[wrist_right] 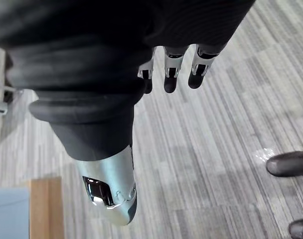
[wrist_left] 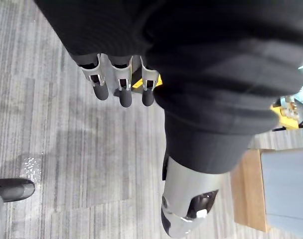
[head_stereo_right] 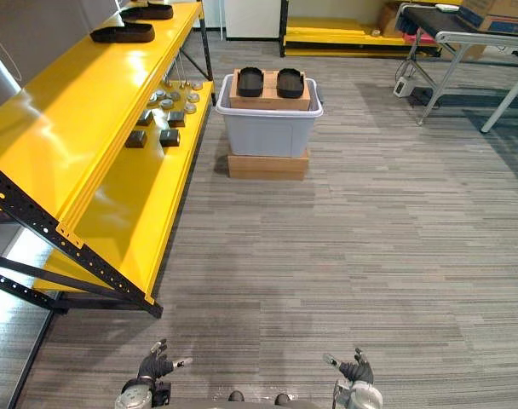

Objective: Walk over and take plastic housings, then place them on the shelf

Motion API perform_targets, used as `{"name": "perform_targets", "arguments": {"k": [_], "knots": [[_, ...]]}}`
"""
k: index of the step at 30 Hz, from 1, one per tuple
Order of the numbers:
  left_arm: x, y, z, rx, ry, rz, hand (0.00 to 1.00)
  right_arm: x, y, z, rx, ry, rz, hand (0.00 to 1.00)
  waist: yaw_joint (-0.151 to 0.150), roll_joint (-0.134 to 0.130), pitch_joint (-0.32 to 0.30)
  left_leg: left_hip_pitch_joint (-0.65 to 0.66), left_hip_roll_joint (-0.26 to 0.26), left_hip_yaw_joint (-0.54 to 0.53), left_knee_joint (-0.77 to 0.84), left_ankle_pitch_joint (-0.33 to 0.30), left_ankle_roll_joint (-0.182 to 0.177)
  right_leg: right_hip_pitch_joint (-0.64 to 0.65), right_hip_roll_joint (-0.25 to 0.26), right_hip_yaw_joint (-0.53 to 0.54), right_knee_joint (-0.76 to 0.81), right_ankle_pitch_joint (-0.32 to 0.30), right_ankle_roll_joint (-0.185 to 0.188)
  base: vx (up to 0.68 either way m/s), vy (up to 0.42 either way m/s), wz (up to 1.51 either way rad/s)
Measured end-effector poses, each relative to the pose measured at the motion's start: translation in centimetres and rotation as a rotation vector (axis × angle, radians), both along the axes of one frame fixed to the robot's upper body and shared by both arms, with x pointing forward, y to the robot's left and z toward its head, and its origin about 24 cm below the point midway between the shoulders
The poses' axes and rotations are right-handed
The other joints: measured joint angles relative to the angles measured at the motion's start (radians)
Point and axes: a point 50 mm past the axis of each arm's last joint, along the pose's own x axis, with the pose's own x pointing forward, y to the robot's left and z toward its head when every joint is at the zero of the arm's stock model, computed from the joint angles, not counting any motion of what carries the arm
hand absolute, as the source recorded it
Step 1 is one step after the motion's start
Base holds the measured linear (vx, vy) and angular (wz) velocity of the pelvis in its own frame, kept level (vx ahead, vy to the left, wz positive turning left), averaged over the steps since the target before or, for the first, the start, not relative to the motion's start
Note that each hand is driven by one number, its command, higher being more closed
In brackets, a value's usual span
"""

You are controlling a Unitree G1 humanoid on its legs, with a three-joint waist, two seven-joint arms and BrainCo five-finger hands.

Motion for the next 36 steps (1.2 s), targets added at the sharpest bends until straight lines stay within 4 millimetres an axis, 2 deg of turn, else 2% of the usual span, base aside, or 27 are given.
{"name": "perform_targets", "arguments": {"k": [11,19,22,25,27,29,30,31,32,34,35,36], "knots": [[1.4,0.0,1.2,0.015,-0.085,-0.019,0.00,0.3,-0.2,0.3,-0.021,-0.006,0.031,0.00,-0.001,0.004,0.006,0.001,-0.001,-0.012,0.001,-0.003,0.003,-0.004,-0.001,-0.004,-0.001,0.001,0.001,-0.01,0.000,0.01],[1.4,0.4,1.7,0.029,-0.110,0.012,0.00,0.7,-0.4,0.4,-0.010,-0.022,0.007,0.00,0.001,0.010,0.013,-0.030,0.003,0.005,0.019,-0.023,0.005,-0.034,0.003,0.015,0.003,0.002,0.006,-0.01,0.012,-0.08],[1.5,0.9,2.0,0.038,-0.129,0.043,0.00,0.9,-0.5,0.5,-0.006,-0.030,-0.006,0.00,0.002,0.011,0.014,-0.068,0.010,0.018,0.089,-0.072,0.010,-0.045,0.010,0.028,0.005,-0.001,0.010,0.08,0.023,-0.17],[1.5,1.1,2.3,0.040,-0.149,0.068,0.00,2.0,-0.9,1.0,-0.003,-0.066,-0.042,0.00,0.004,0.024,0.021,-0.103,0.021,0.046,0.171,-0.132,0.022,-0.049,0.021,0.059,0.014,-0.012,0.022,0.13,0.051,-0.33],[1.7,1.3,2.6,0.042,-0.165,0.083,0.00,2.8,-0.9,1.3,-0.006,-0.088,-0.052,0.00,0.007,0.032,0.028,-0.123,0.026,0.063,0.225,-0.176,0.030,-0.089,0.025,0.078,0.099,-0.060,0.035,0.11,0.059,-0.27],[2.3,1.5,3.0,0.034,-0.194,0.101,0.00,3.5,-0.7,1.9,-0.002,-0.127,-0.050,0.00,0.005,0.035,0.048,-0.115,0.024,0.078,0.267,-0.221,0.050,-0.199,0.021,0.078,0.379,-0.141,0.079,0.13,0.077,-0.11],[2.3,1.5,3.1,0.035,-0.198,0.100,0.00,3.6,-0.6,2.0,0.001,-0.135,-0.050,0.00,0.006,0.035,0.055,-0.105,0.023,0.079,0.272,-0.230,0.053,-0.239,0.020,0.075,0.471,-0.150,0.089,0.17,0.094,0.00],[2.3,1.6,3.1,0.038,-0.200,0.101,0.00,3.7,-0.3,2.1,0.006,-0.145,-0.049,0.00,0.003,0.023,0.068,-0.075,0.006,0.077,0.271,-0.246,0.055,-0.298,0.003,0.055,0.621,-0.170,0.084,0.23,0.087,0.04],[2.3,1.5,3.1,0.037,-0.201,0.104,0.00,3.6,-0.2,2.1,0.006,-0.147,-0.047,0.00,0.004,0.018,0.073,-0.047,-0.002,0.076,0.268,-0.267,0.063,-0.339,-0.017,0.027,0.686,-0.201,0.074,0.23,0.065,0.04],[2.0,1.4,3.0,0.038,-0.193,0.115,0.00,3.7,-0.2,2.1,0.006,-0.149,-0.043,0.00,0.004,0.020,0.077,-0.017,-0.002,0.070,0.262,-0.290,0.062,-0.386,-0.027,-0.013,0.680,-0.223,0.069,0.23,0.040,0.03],[2.2,1.4,3.1,0.036,-0.199,0.124,0.00,3.9,-0.1,2.2,0.004,-0.152,-0.035,0.00,0.003,0.020,0.084,0.007,0.005,0.065,0.254,-0.300,0.057,-0.427,-0.020,-0.038,0.641,-0.222,0.069,0.36,0.033,0.14],[2.7,1.3,3.2,0.033,-0.210,0.123,0.00,4.5,-0.1,2.5,0.000,-0.166,-0.032,0.00,0.000,0.033,0.105,0.042,0.027,0.055,0.230,-0.305,0.046,-0.464,-0.001,-0.058,0.572,-0.210,0.065,0.45,0.014,0.17]]}}
